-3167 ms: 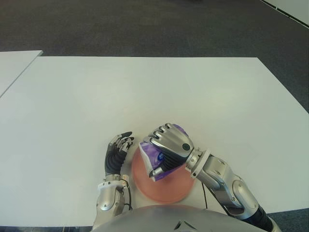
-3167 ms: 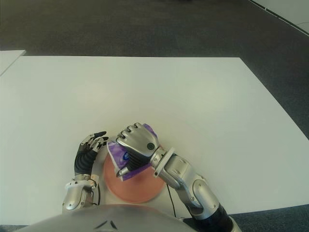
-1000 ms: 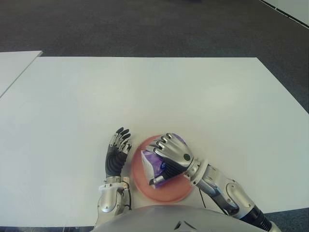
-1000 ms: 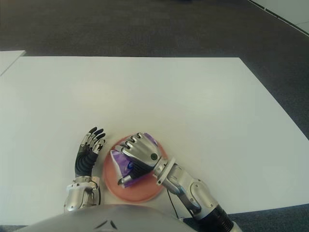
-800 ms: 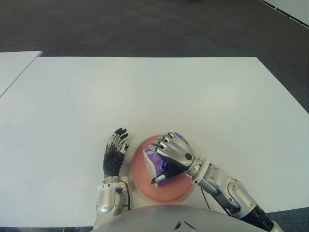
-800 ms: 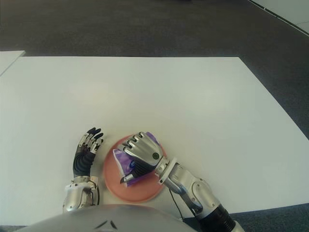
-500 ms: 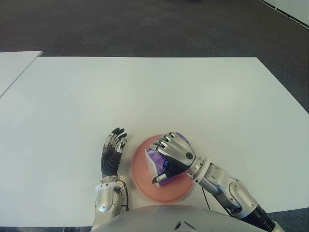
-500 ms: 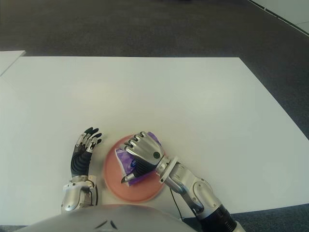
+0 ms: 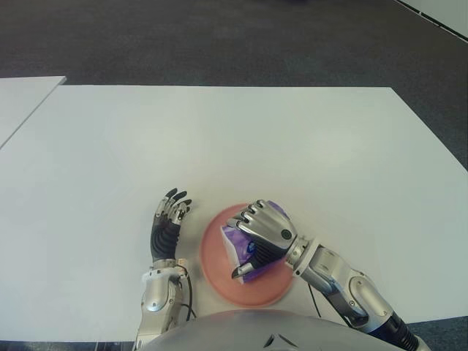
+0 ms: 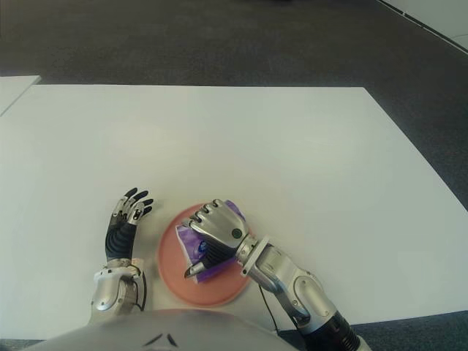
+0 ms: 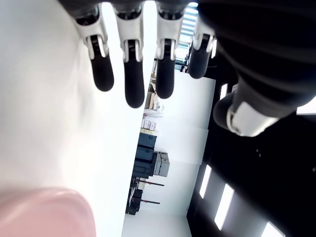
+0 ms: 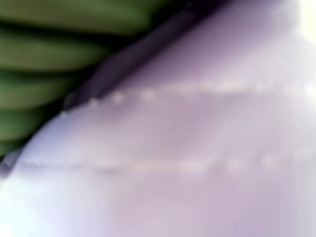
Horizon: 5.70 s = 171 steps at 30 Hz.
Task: Put the tissue paper into the plate.
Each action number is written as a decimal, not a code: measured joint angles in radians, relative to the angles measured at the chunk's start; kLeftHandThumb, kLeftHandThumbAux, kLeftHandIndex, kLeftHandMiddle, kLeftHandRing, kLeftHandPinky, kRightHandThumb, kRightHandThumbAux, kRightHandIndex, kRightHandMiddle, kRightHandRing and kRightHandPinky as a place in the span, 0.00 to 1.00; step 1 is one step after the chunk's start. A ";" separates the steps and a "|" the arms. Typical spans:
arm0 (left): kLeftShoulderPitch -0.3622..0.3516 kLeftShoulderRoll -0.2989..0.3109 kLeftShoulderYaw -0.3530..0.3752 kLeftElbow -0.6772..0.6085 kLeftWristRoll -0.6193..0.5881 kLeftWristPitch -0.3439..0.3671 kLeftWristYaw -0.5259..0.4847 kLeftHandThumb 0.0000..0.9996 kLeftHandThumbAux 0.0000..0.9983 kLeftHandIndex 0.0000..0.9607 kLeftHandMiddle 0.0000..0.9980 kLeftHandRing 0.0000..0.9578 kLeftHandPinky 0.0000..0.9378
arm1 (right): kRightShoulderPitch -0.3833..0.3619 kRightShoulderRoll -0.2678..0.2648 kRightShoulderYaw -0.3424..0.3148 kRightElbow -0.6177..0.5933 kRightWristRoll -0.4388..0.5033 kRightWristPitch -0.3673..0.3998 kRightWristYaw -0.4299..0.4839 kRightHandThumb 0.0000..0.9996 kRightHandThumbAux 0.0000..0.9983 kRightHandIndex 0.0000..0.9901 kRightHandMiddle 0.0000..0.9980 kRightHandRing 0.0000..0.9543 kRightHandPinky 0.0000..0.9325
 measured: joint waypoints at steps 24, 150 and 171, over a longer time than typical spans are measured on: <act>-0.037 0.004 0.001 0.064 -0.020 -0.049 -0.023 0.29 0.59 0.14 0.11 0.11 0.11 | 0.000 -0.014 -0.024 0.042 0.022 -0.041 -0.091 0.16 0.33 0.00 0.00 0.00 0.00; -0.050 0.005 -0.007 0.072 0.066 -0.047 0.019 0.26 0.54 0.08 0.08 0.08 0.10 | -0.007 0.014 -0.037 0.024 0.018 -0.035 -0.100 0.15 0.33 0.00 0.00 0.00 0.00; -0.041 0.006 -0.010 0.073 0.022 -0.068 0.019 0.26 0.54 0.07 0.04 0.02 0.02 | -0.003 0.005 -0.064 -0.022 0.036 -0.035 -0.089 0.12 0.34 0.00 0.00 0.00 0.00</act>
